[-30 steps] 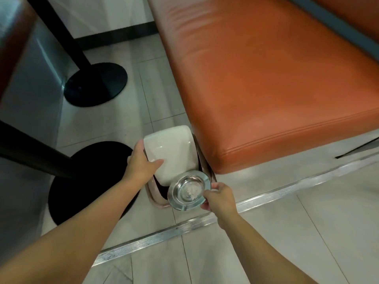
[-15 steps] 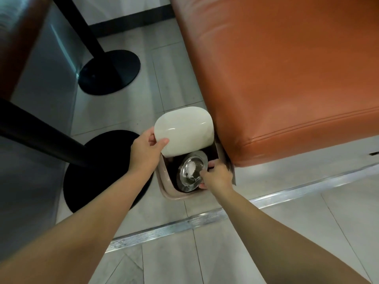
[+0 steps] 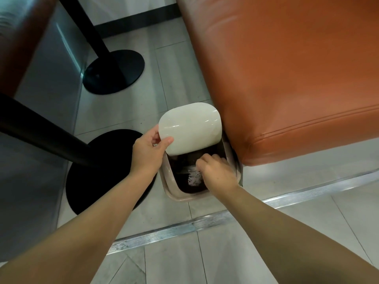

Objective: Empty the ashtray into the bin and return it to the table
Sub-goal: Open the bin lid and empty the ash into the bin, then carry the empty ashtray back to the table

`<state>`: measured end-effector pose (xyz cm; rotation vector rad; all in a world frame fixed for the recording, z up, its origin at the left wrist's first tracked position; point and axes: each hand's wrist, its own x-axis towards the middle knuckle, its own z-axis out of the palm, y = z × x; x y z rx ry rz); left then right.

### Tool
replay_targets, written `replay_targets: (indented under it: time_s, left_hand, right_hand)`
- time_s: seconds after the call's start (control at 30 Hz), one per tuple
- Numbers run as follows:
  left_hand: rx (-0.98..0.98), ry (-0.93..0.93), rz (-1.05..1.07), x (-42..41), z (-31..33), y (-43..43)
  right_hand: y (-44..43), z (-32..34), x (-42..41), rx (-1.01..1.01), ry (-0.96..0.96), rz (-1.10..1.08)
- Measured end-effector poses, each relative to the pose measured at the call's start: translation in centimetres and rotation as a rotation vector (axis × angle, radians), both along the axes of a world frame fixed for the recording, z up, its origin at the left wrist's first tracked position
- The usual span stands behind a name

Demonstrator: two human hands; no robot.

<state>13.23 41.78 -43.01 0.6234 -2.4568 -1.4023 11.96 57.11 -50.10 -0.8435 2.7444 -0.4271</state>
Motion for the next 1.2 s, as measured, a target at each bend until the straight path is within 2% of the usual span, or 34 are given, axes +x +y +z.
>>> replay_targets:
  time_s: [0.1, 0.23, 0.33, 0.43, 0.57, 0.67, 0.77, 0.93, 1.07, 1.2]
  left_hand:
    - [-0.007, 0.002, 0.002, 0.0, 0.0, 0.0]
    - [-0.005, 0.003, 0.011, 0.0, 0.0, 0.1]
    - [0.005, 0.000, 0.030, -0.1, -0.1, 0.2]
    - [0.015, 0.010, 0.038, 0.0, -0.1, 0.2]
    - [0.046, 0.019, 0.036, -0.1, 0.0, 0.2]
    - [0.083, 0.001, 0.020, -0.4, 0.3, 0.2]
    - [0.130, -0.057, 0.008, -0.6, 0.8, 0.1]
    - [0.026, -0.144, 0.138, 0.0, 1.5, 0.3]
    - [0.226, -0.190, 0.177, 1.8, 2.3, 1.5]
    - [0.370, -0.165, 0.175, 3.3, 4.5, 3.0]
  right_hand:
    - [0.7, -0.5, 0.9, 0.079, -0.013, 0.184]
    - [0.8, -0.3, 1.2, 0.020, 0.038, 0.098]
    - [0.6, -0.3, 1.8, 0.037, 0.028, 0.192]
    - [0.9, -0.2, 1.9, -0.006, 0.021, 0.127]
    - [1.1, 0.4, 1.8, 0.003, -0.007, 0.166]
    - [1.2, 2.0, 1.4, -0.211, -0.100, -0.106]
    - [1.5, 3.9, 1.5, -0.542, -0.288, -0.432]
    - [2.1, 6.1, 2.5, -0.938, -0.522, -0.773]
    - [2.5, 7.7, 2.7, -1.174, -0.853, -0.968]
    - [3.2, 10.1, 2.8, -1.216, -0.923, -0.985]
